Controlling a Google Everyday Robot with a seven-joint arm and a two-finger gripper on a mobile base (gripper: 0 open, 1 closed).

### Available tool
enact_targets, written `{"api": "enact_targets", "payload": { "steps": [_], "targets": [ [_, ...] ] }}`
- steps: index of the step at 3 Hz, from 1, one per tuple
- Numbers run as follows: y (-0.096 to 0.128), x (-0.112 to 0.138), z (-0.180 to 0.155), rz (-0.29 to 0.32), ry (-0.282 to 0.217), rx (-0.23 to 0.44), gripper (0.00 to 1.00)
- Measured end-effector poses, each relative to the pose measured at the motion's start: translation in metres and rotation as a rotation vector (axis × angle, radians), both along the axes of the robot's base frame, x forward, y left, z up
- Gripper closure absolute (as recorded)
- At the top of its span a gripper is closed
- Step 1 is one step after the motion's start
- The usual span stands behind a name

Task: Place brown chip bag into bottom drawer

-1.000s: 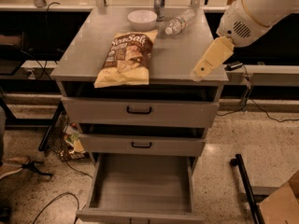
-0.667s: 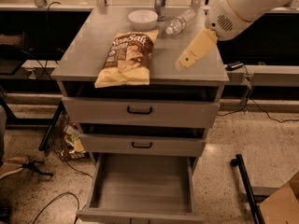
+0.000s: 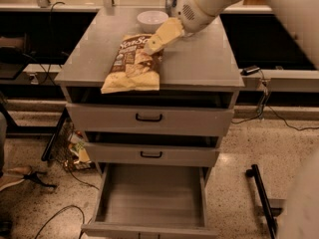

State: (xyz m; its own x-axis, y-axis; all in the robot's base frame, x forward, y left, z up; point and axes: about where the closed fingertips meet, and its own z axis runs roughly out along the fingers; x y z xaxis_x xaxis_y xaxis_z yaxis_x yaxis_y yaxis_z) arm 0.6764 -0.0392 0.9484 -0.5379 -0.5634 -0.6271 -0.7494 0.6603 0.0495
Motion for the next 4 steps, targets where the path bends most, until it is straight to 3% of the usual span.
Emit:
{"api": "enact_targets", "payload": {
  "steps": [1, 3, 4],
  "targets": [
    [0.031, 0.021, -0.02, -0.046, 0.063, 0.043, 0.0],
    [0.082, 0.051, -0.068, -0.134, 0.148, 0.007, 0.03],
    [0.091, 0.055, -0.08, -0.151, 0.162, 0.0, 0.26]
  ]
}}
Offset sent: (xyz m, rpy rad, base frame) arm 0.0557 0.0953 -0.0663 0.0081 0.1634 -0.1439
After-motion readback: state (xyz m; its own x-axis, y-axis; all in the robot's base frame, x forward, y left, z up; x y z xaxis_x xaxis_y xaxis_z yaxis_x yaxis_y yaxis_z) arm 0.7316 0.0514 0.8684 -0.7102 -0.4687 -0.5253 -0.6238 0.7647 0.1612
